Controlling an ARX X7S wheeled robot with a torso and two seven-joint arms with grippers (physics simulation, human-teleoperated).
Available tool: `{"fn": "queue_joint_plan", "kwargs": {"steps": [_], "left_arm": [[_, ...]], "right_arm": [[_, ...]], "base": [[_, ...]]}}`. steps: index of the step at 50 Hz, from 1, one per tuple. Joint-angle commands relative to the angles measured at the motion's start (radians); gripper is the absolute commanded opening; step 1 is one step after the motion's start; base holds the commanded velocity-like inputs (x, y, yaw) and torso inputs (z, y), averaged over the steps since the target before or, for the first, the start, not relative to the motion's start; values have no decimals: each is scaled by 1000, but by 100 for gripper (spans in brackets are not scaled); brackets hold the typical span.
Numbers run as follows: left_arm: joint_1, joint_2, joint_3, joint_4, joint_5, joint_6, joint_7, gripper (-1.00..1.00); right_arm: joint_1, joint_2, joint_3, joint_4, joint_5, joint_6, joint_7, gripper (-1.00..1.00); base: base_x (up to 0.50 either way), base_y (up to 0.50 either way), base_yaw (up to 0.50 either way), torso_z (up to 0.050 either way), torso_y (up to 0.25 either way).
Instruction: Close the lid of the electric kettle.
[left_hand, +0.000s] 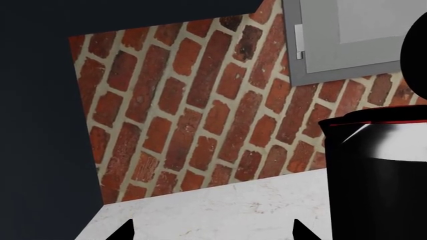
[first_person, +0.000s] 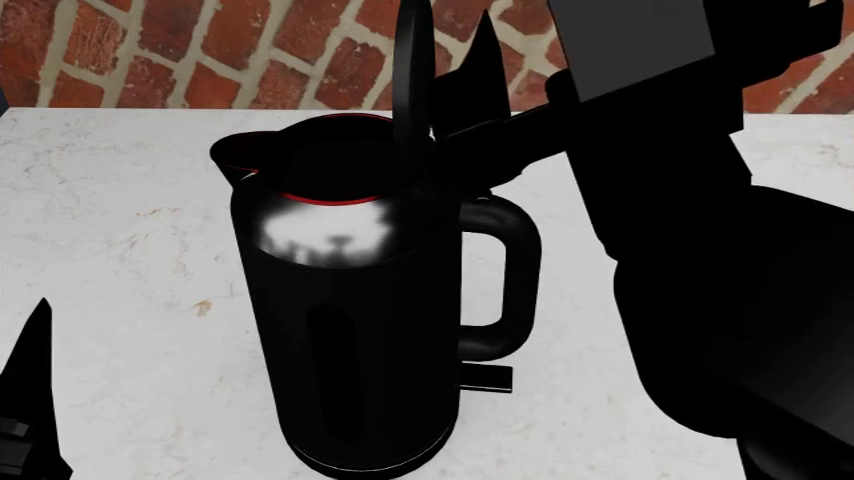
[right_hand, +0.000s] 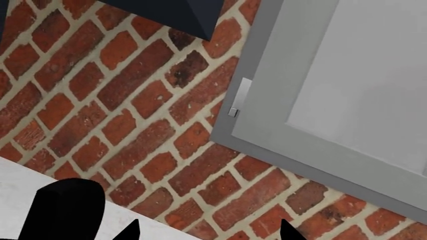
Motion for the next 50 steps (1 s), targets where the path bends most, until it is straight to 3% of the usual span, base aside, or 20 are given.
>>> {"fn": "queue_joint_plan", "kwargs": {"steps": [1,21,50], "left_arm": [[10,0,2,-9,6,12,3,100],[16,0,4,-19,12,25,2,100],[36,-5,1,-22,13,45,2,100]], "right_arm": [[16,-14,-9,-5,6,11,-2,100],[-36,-16,-32,-30,40,14,-11,100],[22,-48,-44,-50,73,56,9,100]], "base": [[0,0,0,0,0],[0,0,0,0,0],[0,0,0,0,0]]}}
